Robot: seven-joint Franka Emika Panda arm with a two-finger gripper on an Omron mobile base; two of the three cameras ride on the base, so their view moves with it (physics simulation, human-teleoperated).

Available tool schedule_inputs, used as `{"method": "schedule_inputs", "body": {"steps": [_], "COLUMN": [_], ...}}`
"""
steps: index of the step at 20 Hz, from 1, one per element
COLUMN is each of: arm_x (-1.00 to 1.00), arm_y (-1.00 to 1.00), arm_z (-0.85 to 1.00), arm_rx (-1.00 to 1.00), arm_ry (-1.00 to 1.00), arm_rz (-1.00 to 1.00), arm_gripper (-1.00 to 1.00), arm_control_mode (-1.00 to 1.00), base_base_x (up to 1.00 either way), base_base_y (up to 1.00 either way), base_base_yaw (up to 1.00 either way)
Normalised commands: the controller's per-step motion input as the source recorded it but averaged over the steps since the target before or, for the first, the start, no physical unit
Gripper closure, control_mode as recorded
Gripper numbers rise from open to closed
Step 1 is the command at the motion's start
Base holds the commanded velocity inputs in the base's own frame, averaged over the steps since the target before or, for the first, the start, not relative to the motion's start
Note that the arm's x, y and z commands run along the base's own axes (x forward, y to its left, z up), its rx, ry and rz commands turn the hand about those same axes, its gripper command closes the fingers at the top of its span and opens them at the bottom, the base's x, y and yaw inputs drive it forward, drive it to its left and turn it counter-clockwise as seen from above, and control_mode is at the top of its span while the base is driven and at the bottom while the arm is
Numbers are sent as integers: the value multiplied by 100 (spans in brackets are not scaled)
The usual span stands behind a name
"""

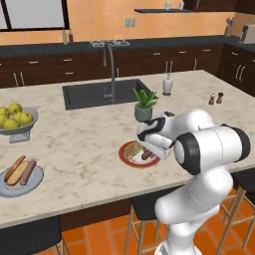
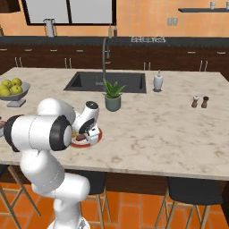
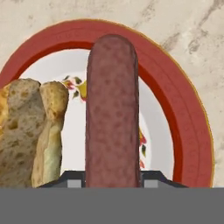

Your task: Place one bun and one sausage from the bowl on each plate.

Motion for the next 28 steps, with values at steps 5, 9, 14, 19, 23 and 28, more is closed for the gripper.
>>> {"method": "schedule_inputs", "body": {"steps": [5,9,14,19,23,28], "arm_x": [-2,-25,-84,-100,-100,-100], "arm_y": [0,0,0,36,96,78], "arm_z": [21,68,94,82,46,29], "arm_rx": [0,0,0,-3,-20,-30], "arm_ry": [-3,-2,-8,-4,0,0], "arm_rz": [0,0,1,15,31,31], "arm_gripper": [-100,-100,-100,-100,-100,-100], "arm_control_mode": [-100,-100,-100,-100,-100,-100], "base_base_x": [0,0,0,0,0,0], "base_base_y": [0,0,0,0,0,0], "base_base_yaw": [0,0,0,0,0,0]}}
